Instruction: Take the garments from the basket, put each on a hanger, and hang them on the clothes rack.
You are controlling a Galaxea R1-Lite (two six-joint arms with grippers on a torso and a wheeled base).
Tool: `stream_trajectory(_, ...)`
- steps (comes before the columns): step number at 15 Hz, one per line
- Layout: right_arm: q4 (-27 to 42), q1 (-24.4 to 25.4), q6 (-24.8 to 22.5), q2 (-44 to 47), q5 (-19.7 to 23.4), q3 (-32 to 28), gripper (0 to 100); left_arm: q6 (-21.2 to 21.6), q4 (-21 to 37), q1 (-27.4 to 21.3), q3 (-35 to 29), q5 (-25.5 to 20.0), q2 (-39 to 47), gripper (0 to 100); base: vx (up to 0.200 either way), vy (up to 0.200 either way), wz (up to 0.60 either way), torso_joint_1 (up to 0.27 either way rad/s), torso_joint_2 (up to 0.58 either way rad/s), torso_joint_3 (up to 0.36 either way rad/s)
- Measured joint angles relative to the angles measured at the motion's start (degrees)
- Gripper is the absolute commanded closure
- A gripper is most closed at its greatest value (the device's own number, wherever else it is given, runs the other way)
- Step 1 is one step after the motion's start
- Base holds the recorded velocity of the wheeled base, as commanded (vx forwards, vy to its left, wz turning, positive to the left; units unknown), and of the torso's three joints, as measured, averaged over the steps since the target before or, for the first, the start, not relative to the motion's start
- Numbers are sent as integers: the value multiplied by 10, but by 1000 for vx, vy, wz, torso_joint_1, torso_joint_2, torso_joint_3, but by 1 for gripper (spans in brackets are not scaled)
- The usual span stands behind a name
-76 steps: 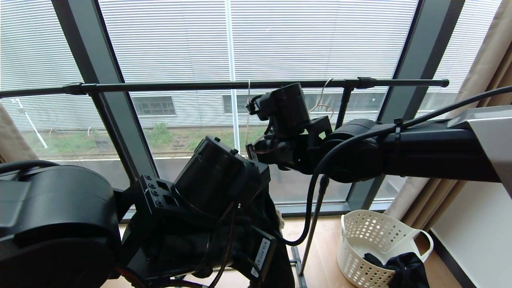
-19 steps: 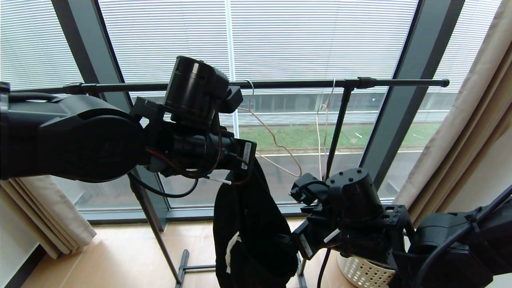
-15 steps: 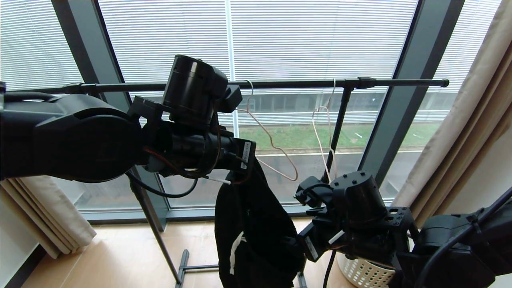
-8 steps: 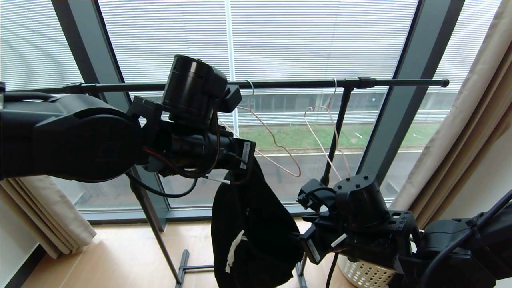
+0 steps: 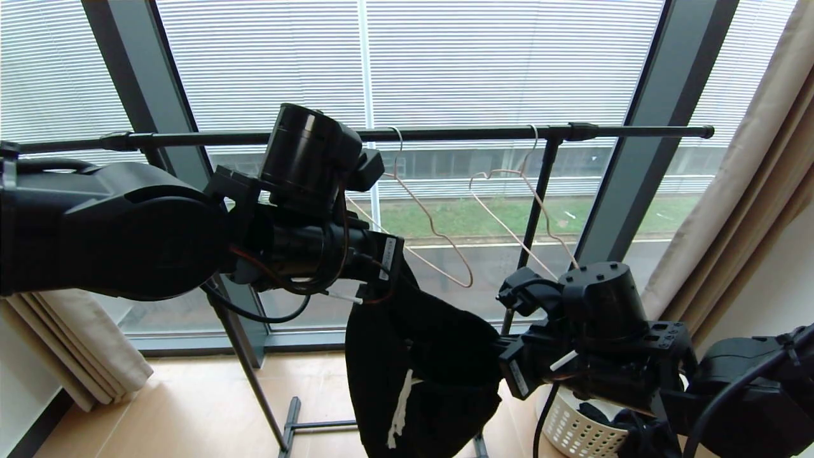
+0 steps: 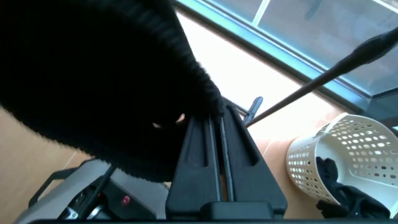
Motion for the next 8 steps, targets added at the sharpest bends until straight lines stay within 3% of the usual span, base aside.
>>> stream_trajectory(3,2,-29,-1,-32,1,-1,100,19,-1,0,21,-4,2,0,0,0,0,0,0,0)
stream_trajectory(5,2,-52,-11,-52,0,-4,100,20,-2,1,28,-31,3,0,0,0,0,0,0,0)
stream_trajectory(8,2,-82,-24,-80,1,-7,100,18,-3,16,27,-146,6,0,0,0,0,0,0,0)
